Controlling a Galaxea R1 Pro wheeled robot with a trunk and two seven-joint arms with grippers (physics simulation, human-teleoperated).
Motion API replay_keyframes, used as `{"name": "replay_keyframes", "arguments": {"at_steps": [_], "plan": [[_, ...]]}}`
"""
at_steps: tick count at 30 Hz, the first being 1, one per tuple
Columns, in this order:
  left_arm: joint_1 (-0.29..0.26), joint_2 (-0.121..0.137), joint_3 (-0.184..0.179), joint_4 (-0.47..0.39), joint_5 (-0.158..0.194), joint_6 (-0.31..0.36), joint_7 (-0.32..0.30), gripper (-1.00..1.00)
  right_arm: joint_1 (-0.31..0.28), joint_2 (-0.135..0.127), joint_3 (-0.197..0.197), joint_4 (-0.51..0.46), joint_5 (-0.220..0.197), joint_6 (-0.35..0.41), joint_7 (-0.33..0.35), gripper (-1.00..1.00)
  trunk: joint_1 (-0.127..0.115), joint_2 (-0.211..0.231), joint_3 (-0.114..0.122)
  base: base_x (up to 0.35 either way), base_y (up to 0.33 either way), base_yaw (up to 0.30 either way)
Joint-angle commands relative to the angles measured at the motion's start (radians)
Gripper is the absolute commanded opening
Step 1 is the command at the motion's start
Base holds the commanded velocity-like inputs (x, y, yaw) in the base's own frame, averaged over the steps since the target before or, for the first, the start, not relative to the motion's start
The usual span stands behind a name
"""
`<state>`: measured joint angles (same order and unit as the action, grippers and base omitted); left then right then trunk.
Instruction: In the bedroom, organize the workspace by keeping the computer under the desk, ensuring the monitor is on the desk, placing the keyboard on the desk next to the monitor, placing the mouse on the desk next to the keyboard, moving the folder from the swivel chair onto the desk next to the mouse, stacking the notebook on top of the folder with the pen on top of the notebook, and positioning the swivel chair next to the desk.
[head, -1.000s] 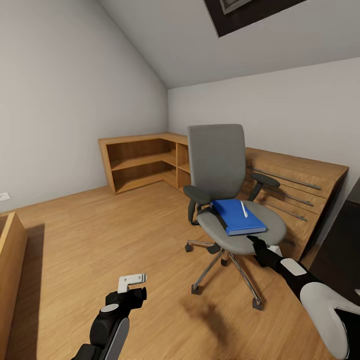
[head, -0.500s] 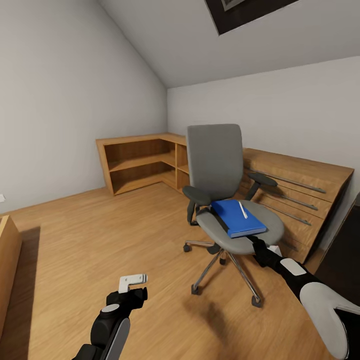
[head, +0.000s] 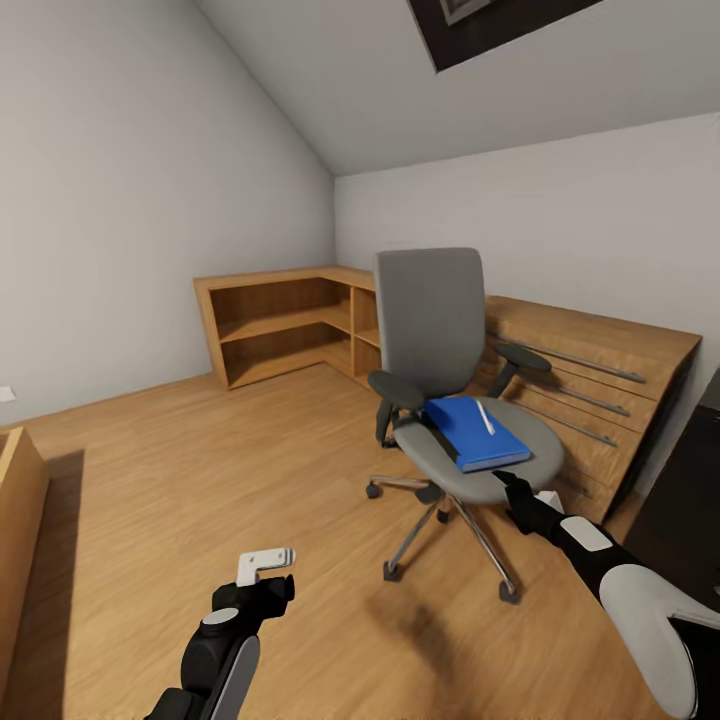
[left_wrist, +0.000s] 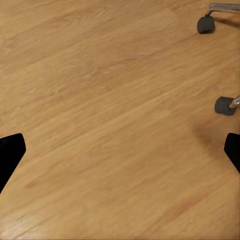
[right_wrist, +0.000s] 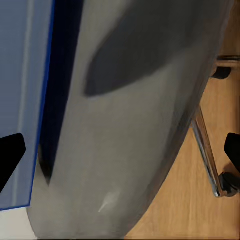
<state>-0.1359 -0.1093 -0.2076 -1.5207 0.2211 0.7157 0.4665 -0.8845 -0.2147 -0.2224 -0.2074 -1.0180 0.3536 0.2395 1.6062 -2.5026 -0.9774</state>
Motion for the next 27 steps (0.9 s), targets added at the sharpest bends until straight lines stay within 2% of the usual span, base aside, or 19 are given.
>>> {"name": "replay_keyframes", "arguments": {"at_steps": [1, 23, 27], "plan": [[-0.001, 0.000, -0.001, -0.001, 0.011, 0.002, 0.010, 1.00, -0.001, 0.000, -0.005, 0.000, -0.002, 0.005, 0.001, 1.00, 0.000, 0.000, -0.001, -0.138, 0.000, 0.000], [-0.001, 0.000, -0.001, -0.001, 0.011, 0.002, 0.011, 1.00, -0.001, 0.000, -0.005, 0.000, -0.001, 0.004, 0.002, 1.00, 0.000, 0.000, -0.001, -0.311, 0.000, 0.000], [-0.001, 0.000, -0.001, -0.002, 0.011, 0.001, 0.012, 1.00, -0.001, 0.000, -0.005, 0.000, -0.001, 0.004, 0.003, 1.00, 0.000, 0.000, -0.001, -0.196, 0.000, 0.000]]}}
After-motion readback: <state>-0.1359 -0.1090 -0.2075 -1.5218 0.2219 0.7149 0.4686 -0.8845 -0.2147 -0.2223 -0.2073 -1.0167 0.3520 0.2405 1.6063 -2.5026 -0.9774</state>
